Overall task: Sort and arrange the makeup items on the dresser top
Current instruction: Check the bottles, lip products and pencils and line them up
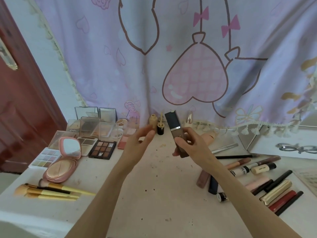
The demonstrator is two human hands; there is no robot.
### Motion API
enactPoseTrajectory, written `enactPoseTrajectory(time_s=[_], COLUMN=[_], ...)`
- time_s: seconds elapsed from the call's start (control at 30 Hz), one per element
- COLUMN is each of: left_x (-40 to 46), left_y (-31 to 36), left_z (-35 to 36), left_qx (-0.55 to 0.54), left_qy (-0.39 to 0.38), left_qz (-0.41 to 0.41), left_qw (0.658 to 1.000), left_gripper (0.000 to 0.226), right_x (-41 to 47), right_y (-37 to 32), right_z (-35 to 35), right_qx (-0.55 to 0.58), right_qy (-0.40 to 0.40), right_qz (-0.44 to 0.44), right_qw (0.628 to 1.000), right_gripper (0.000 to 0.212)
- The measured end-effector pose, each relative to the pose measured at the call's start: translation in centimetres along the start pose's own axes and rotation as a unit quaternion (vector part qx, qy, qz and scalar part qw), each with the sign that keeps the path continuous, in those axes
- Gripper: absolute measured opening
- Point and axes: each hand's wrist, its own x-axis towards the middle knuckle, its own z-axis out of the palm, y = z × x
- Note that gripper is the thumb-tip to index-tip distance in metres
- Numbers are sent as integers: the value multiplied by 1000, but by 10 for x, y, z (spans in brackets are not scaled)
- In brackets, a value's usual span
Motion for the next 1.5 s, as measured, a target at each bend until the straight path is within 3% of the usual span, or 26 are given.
enactPoseTrajectory(time_s=[0.13, 0.27, 0.37, 0.47, 0.67, 0.9, 1.13, 1.47, 1.5], left_x=[-11, -20, -25, -26, -27, -26, -22, -14, -12], left_y=[44, 58, 60, 61, 66, 65, 65, 62, 62], left_z=[-1, 7, 12, 15, 28, 35, 35, 42, 42], left_qx=[-114, -149, -117, -130, -151, -163, -162, -184, -190], left_qy=[-106, -78, -71, -60, -18, -42, -45, -43, -35], left_qz=[25, 2, -8, -26, -42, -45, -41, -55, -55], left_qw=[988, 986, 990, 989, 987, 985, 985, 980, 980], left_gripper=[26, 13, 10, 13, 17, 16, 10, 9, 16], right_x=[-12, -20, -25, -27, -31, -33, -31, -23, -22], right_y=[-13, -18, -20, -20, -16, -8, -11, -11, -11], right_z=[2, 6, 8, 8, 11, 7, 3, -2, -4], right_qx=[11, 4, 6, 55, 42, 23, 26, 7, 4], right_qy=[-64, -88, -84, -69, -16, 16, 0, -1, -7], right_qz=[-13, -12, -13, -4, -27, -46, -64, -19, -20], right_qw=[998, 996, 996, 996, 999, 999, 998, 1000, 1000], right_gripper=[12, 6, 19, 7, 16, 12, 10, 16, 15])
